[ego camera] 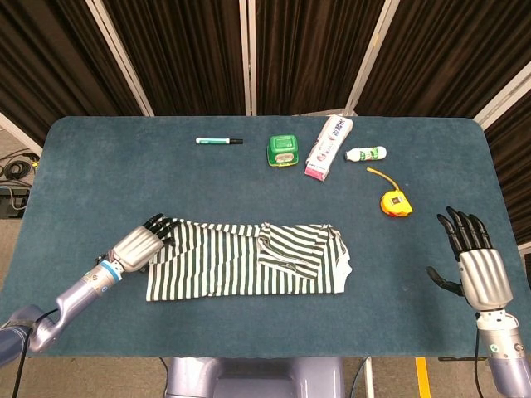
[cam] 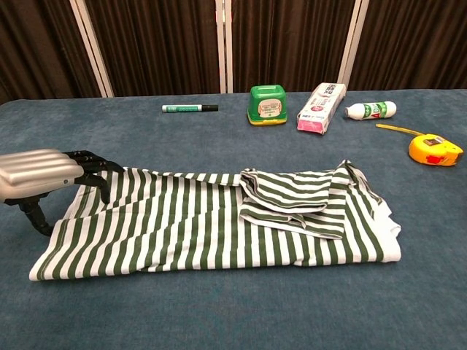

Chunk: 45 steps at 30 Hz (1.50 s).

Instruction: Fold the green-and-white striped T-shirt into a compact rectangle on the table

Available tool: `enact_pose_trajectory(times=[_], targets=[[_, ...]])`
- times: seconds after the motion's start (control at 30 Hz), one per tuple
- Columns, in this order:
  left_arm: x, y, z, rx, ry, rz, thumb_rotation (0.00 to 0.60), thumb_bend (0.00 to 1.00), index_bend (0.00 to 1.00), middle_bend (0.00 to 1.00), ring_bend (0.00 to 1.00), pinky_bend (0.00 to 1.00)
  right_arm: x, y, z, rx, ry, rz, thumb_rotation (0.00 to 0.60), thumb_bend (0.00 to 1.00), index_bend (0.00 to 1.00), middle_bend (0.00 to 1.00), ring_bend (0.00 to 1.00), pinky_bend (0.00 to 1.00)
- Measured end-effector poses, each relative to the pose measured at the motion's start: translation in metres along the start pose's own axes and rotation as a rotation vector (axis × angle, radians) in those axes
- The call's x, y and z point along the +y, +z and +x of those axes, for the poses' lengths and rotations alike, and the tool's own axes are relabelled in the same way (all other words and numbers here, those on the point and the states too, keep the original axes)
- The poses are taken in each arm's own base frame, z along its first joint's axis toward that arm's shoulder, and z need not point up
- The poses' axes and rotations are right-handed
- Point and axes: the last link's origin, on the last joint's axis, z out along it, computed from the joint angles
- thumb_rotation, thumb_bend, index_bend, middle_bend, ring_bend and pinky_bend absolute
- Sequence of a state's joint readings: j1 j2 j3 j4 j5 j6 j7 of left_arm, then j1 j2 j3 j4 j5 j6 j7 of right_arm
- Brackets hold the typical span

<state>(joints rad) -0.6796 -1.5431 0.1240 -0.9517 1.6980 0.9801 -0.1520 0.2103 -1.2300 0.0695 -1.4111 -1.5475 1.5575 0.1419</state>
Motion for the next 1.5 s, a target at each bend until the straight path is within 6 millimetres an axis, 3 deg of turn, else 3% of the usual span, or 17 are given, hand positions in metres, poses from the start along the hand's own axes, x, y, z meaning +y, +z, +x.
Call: enact_pose_trajectory(times=[0.27,0.97,1.37,1.5], targets=[[0.002,0.003,0.008,0.007,0.012,-0.003,0.600,0.31,0.32,0.00,0.00,0.00,0.001,0.000,0.001,0.004,0.002,-0.001,0.600,0.12,0.03,0.00,0.00,0.00],[0.009,0.005,-0.003,-0.023,0.003,0.003,0.600,0.41,0.43,0.00,0.00,0.00,-0.001,-0.001,0.004,0.013,0.005,0.008,0.600,0.12,0.04,0.00,0.00,0.00],[0.015,0.009,-0.004,-0.006,-0.022,-0.002,0.600,0.45,0.72,0.00,0.00,0.00,-0.002,-0.001,0.004,0.014,0.012,0.014,0.600,0.12,0.04,0.00,0.00,0.00],[0.014,0.009,-0.003,0.002,-0.023,0.003,0.600,0.45,0.76,0.00,0.00,0.00,-0.002,-0.001,0.005,0.014,0.013,0.016,0.600,0.12,0.04,0.00,0.00,0.00]])
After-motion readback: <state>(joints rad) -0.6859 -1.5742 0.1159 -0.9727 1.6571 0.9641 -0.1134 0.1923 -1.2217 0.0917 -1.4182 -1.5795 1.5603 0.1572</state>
